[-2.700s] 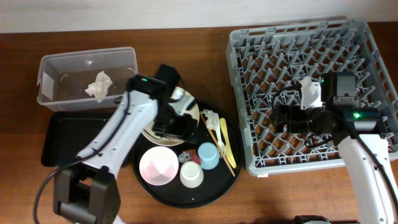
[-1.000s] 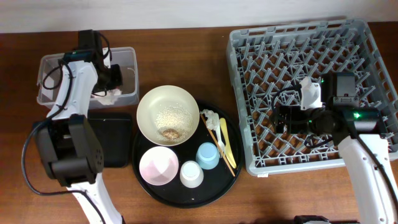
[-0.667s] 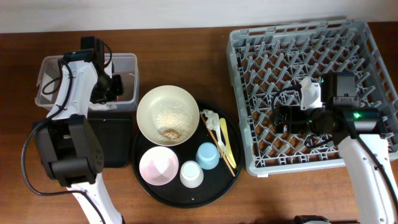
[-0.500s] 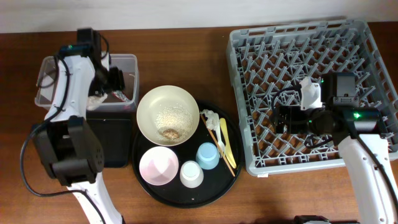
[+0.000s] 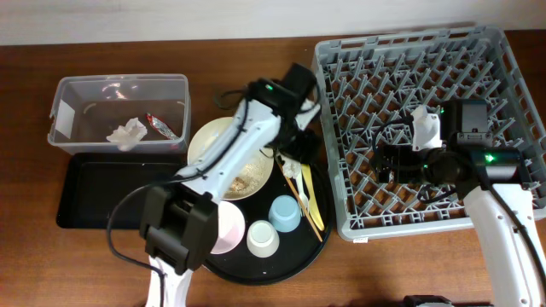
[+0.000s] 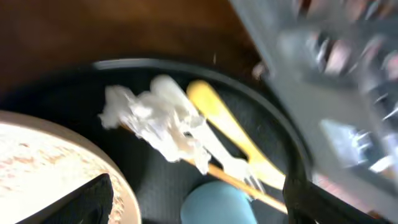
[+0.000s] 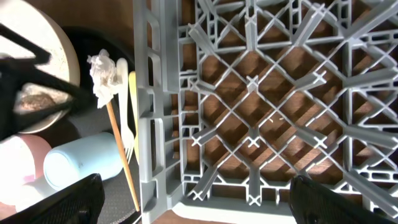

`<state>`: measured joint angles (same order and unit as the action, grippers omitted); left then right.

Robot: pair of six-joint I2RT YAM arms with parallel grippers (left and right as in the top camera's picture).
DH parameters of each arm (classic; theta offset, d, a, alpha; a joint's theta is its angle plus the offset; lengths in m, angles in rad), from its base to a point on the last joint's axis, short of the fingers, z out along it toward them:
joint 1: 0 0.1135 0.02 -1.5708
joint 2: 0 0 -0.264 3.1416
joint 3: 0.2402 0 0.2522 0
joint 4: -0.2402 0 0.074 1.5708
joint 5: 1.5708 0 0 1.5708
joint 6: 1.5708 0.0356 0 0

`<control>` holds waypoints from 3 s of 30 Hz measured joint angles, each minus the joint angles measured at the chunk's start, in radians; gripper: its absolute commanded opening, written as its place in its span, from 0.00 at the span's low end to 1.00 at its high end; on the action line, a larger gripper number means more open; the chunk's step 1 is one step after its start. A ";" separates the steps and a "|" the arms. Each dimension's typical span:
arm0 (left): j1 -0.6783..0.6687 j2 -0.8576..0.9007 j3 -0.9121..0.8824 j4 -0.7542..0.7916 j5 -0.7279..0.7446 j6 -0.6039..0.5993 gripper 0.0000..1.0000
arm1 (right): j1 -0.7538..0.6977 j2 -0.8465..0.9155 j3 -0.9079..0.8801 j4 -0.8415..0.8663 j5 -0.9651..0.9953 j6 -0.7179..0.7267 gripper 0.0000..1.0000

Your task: Sort waste into correct bins and load items into the dishwasher rack

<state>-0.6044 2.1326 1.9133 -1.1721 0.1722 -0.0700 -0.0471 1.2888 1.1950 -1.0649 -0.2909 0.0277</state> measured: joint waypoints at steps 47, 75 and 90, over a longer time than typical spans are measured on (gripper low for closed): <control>0.470 -0.089 0.095 -0.066 -0.251 0.098 0.00 | 0.000 0.000 0.000 -0.042 0.005 0.000 0.98; 0.759 -0.102 0.064 -0.512 -0.179 0.000 0.56 | 0.062 0.000 0.014 -0.058 -0.005 -0.028 0.98; 0.639 -0.938 -0.830 0.072 -0.237 -0.114 0.99 | 0.713 0.319 0.075 0.120 0.122 0.008 0.98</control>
<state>0.0341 1.1946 1.0836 -1.1000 -0.0647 -0.1844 0.6659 1.6077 1.2697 -0.9447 -0.1692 0.0357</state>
